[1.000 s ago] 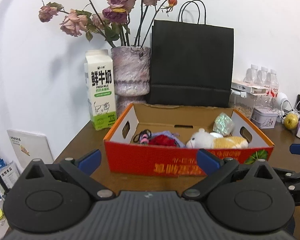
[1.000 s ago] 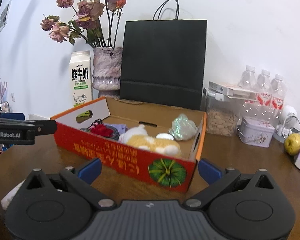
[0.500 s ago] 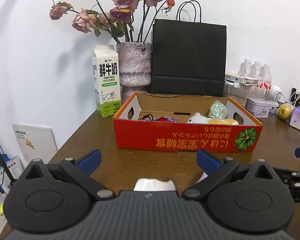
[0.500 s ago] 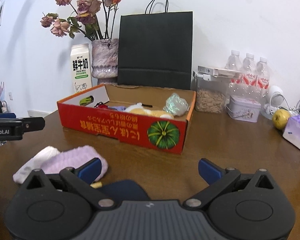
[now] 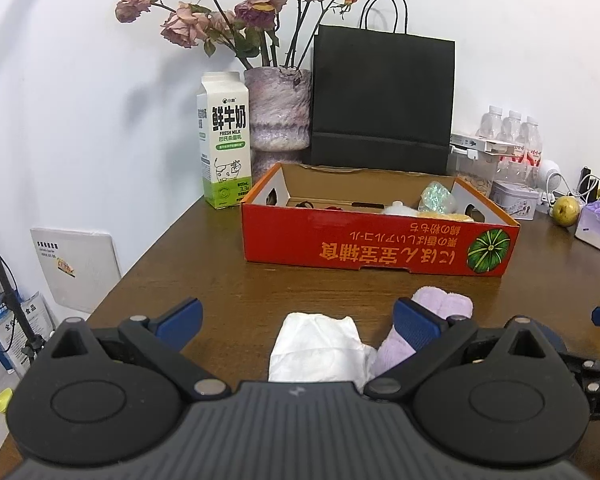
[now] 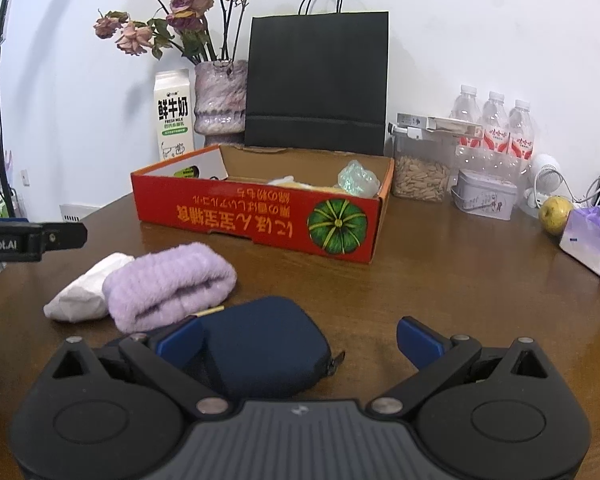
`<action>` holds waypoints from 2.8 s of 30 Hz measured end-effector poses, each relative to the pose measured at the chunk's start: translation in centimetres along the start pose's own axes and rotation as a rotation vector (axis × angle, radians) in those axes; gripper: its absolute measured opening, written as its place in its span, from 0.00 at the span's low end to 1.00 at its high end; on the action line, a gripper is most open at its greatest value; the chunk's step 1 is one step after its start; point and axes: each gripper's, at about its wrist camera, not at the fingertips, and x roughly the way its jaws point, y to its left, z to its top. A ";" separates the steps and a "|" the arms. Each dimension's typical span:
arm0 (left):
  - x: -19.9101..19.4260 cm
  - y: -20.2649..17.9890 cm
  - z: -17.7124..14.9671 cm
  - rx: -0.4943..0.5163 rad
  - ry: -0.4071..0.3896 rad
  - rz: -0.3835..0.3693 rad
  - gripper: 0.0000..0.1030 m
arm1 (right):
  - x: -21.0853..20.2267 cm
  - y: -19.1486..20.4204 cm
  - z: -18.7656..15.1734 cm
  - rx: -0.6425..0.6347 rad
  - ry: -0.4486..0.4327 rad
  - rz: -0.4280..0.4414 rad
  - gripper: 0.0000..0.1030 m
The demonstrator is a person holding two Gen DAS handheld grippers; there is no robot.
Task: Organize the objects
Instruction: 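Withdraw both tools from the box back toward the table items, then grasp the navy pouch with the right tool while the left tool approaches the white cloth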
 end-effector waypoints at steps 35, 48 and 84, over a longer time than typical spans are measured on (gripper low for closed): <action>0.0 2.6 -0.6 -0.066 0.055 0.013 1.00 | 2.7 5.3 1.1 0.004 0.084 -0.057 1.00; -0.4 1.7 -1.1 -0.017 0.029 -0.037 1.00 | 0.7 2.1 -0.6 0.009 0.112 -0.024 1.00; 1.4 0.7 -2.2 0.034 0.109 0.011 1.00 | 1.8 -1.9 -1.0 0.034 0.175 -0.004 1.00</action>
